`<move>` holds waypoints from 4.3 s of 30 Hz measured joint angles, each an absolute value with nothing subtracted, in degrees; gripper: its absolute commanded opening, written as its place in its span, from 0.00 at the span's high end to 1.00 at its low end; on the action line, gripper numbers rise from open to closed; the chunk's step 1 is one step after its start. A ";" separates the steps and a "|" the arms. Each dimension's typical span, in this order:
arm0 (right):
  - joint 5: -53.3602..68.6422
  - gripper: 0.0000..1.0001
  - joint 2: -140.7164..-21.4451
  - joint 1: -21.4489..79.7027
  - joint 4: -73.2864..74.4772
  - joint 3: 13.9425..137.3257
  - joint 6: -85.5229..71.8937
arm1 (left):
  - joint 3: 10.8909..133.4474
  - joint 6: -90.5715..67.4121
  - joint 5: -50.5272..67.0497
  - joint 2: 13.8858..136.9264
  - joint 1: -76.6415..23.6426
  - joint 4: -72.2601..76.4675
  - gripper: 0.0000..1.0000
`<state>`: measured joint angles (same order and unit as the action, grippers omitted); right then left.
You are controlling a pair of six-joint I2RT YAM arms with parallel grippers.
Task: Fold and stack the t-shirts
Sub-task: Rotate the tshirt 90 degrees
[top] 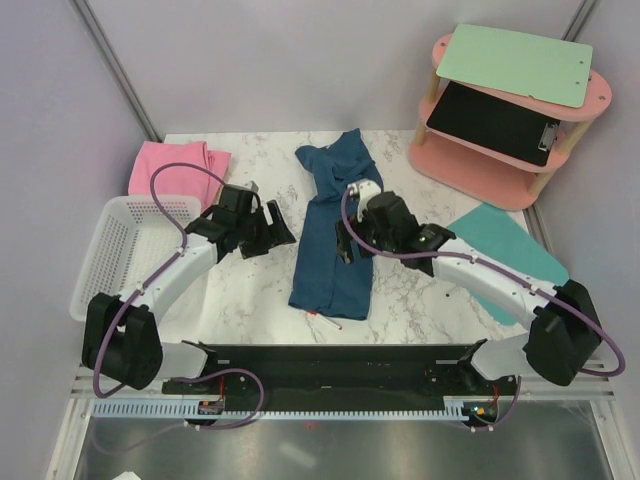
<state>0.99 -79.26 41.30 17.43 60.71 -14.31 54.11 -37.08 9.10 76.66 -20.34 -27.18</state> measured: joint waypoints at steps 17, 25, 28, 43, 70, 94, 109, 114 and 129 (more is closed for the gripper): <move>-4.84 0.27 -73.65 63.02 24.10 45.91 -21.08 | 50.37 -37.10 19.46 82.89 -11.25 -27.97 0.00; -3.75 0.32 -79.94 66.54 17.65 43.99 -22.92 | 46.87 -36.99 21.34 83.11 -9.96 -26.50 0.00; -3.22 0.34 -83.40 66.78 14.81 43.51 -23.22 | 46.33 -36.93 21.50 83.11 -9.45 -26.41 0.01; -3.25 0.99 -94.39 66.98 1.78 46.11 -23.94 | 45.52 -35.92 21.54 83.09 -8.56 -26.00 0.01; -7.81 1.00 -74.76 66.70 14.74 45.10 -20.36 | 44.88 -34.83 21.47 83.88 -6.81 -26.00 0.02; -7.27 1.00 -86.52 4.86 14.24 42.87 -25.26 | 44.60 -33.67 21.61 85.14 -6.81 -25.17 0.03; -3.66 0.02 -83.22 5.13 14.46 43.35 -24.21 | 44.62 -32.88 23.11 84.49 -6.83 -25.15 0.04; -3.31 0.02 -79.00 8.25 14.63 43.75 -23.77 | 44.66 -32.56 23.31 83.05 -7.77 -24.88 0.67; 1.06 0.02 -109.97 20.40 12.75 77.28 -23.75 | 48.42 -34.24 24.05 88.97 -23.79 -19.09 0.98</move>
<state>1.06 -109.97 20.40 12.75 77.28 -23.75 48.42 -34.24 24.05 88.97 -23.79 -19.09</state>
